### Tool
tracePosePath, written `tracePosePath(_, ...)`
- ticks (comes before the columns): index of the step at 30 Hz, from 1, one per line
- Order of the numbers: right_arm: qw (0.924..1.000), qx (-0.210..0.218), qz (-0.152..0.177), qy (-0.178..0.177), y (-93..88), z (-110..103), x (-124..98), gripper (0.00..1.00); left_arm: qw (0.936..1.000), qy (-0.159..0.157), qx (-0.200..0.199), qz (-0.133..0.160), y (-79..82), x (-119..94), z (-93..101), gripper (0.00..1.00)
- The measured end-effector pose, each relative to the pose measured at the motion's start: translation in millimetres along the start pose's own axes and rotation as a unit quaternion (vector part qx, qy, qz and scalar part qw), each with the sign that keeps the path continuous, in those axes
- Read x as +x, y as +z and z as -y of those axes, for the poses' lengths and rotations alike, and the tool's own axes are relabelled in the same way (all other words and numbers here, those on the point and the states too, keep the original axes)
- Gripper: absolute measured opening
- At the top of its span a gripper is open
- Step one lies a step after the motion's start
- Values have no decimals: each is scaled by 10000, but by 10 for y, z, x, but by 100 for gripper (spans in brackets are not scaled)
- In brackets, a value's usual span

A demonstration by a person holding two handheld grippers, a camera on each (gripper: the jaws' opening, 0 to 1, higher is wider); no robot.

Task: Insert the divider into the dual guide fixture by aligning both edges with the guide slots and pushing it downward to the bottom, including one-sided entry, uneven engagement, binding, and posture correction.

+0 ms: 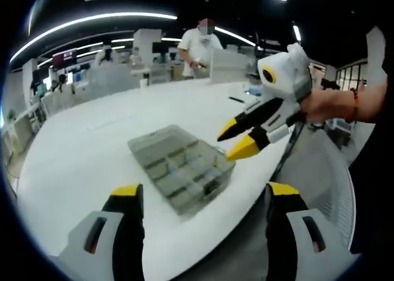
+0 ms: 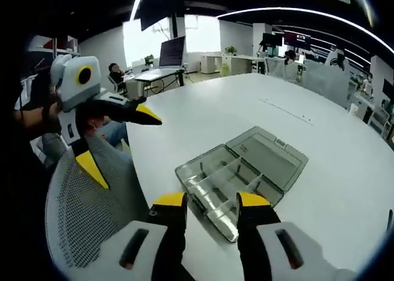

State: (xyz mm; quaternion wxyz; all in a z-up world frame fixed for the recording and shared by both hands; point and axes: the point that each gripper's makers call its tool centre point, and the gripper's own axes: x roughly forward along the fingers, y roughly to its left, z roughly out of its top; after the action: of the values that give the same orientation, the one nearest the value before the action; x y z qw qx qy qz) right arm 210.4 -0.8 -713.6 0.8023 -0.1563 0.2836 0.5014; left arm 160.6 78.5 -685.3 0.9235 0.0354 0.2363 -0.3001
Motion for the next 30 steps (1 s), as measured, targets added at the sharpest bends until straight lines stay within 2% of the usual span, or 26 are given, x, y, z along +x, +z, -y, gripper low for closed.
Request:
tracePosePath(8, 9991, 112, 268, -296, 6, -6, -280, 38, 9998, -125, 136, 44, 24, -57, 1, 81)
tracePosePath(18, 9952, 376, 599, -678, -15, 106, -552, 49, 9997, -149, 44, 203, 70, -152, -23, 85)
tracePosePath(25, 9949, 364, 614, -709, -94, 91, -702, 64, 9996, -75, -11, 258, 54, -339, -99, 89)
tracePosePath(30, 9952, 325, 619, -681, -160, 83, -774, 75, 9990, -18, -204, 386, 42, -430, -121, 93)
